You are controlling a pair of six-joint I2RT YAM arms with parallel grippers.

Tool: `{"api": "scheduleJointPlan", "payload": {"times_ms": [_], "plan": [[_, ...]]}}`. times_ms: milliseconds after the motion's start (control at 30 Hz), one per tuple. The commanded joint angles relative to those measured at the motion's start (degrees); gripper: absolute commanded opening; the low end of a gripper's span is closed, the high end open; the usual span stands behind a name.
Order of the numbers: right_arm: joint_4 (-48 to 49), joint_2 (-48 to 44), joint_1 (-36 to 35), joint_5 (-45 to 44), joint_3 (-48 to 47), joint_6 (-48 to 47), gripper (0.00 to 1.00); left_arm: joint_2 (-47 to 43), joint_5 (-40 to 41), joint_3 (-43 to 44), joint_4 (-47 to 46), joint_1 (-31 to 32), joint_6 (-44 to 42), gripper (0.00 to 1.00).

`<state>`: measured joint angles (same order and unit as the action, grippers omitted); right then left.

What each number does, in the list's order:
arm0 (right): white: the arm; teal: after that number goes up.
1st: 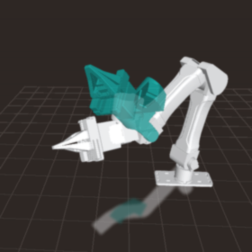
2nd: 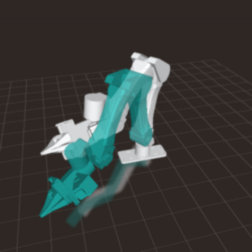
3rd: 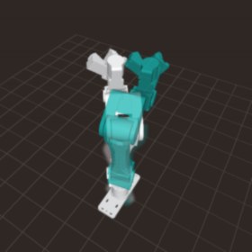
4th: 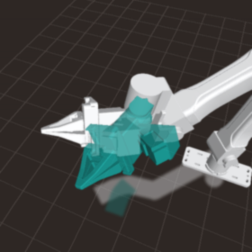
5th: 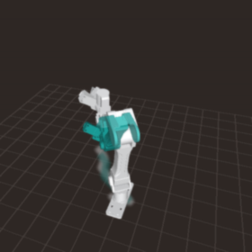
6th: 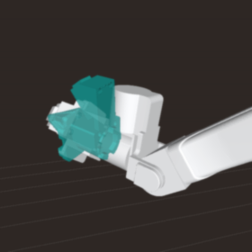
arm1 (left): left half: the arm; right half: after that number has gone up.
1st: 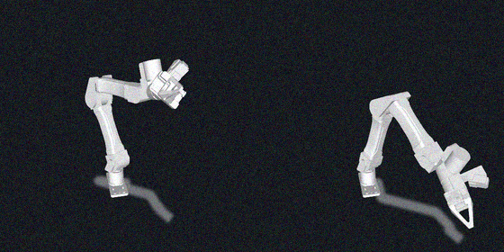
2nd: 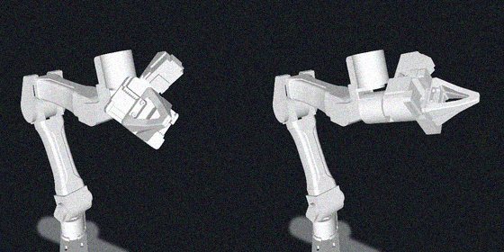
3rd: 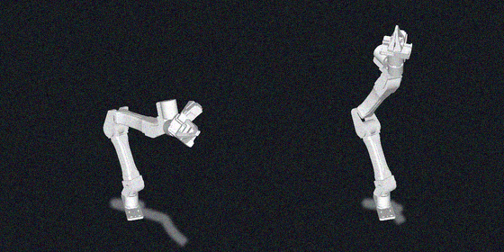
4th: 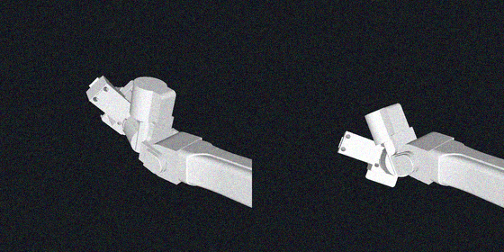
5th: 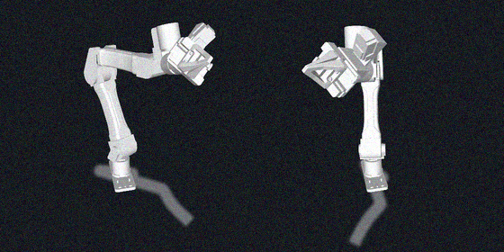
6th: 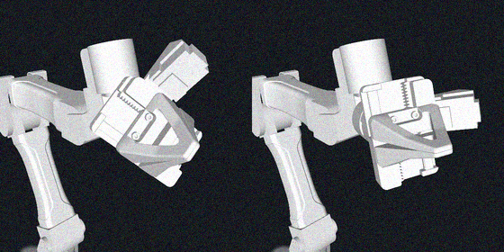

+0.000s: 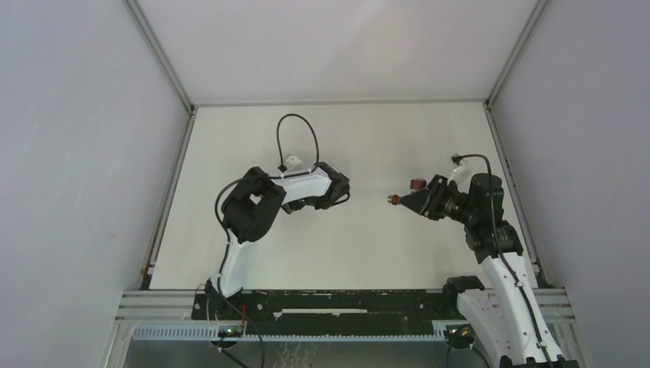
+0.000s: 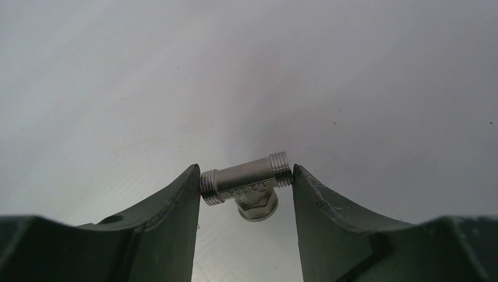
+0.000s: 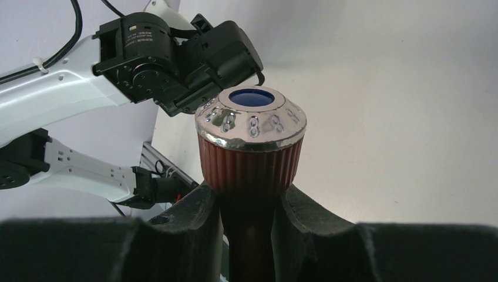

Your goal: Install the water faucets

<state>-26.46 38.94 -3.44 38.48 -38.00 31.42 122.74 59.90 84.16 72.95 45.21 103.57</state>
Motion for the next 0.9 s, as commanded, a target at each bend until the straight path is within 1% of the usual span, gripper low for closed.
{"api": "scheduleJointPlan", "payload": {"times_ms": [0,233,533,600,667,867], "plan": [[2.15,-0.71,0.28,1.07,-2.87,0.48,0.0,1.26,3.56,2.35,2.15,0.99,1.0,0.55],[1.97,-0.96,0.27,0.99,-2.87,0.43,0.0,3.99,5.2,5.91,6.3,0.98,0.44,0.56],[1.89,-0.8,0.23,0.99,-2.96,0.24,0.0,5.05,7.27,6.82,7.74,0.98,0.67,0.57],[1.96,-0.81,0.27,0.98,-2.96,0.31,0.0,5.06,7.27,6.81,7.75,0.96,0.8,0.62],[1.91,-0.72,0.28,1.04,-3.03,0.31,0.0,5.09,7.18,7.02,7.74,0.93,0.65,0.64],[1.83,-0.63,0.28,0.98,-2.97,0.34,0.0,5.05,7.07,7.07,7.66,0.95,0.43,0.65]]}}
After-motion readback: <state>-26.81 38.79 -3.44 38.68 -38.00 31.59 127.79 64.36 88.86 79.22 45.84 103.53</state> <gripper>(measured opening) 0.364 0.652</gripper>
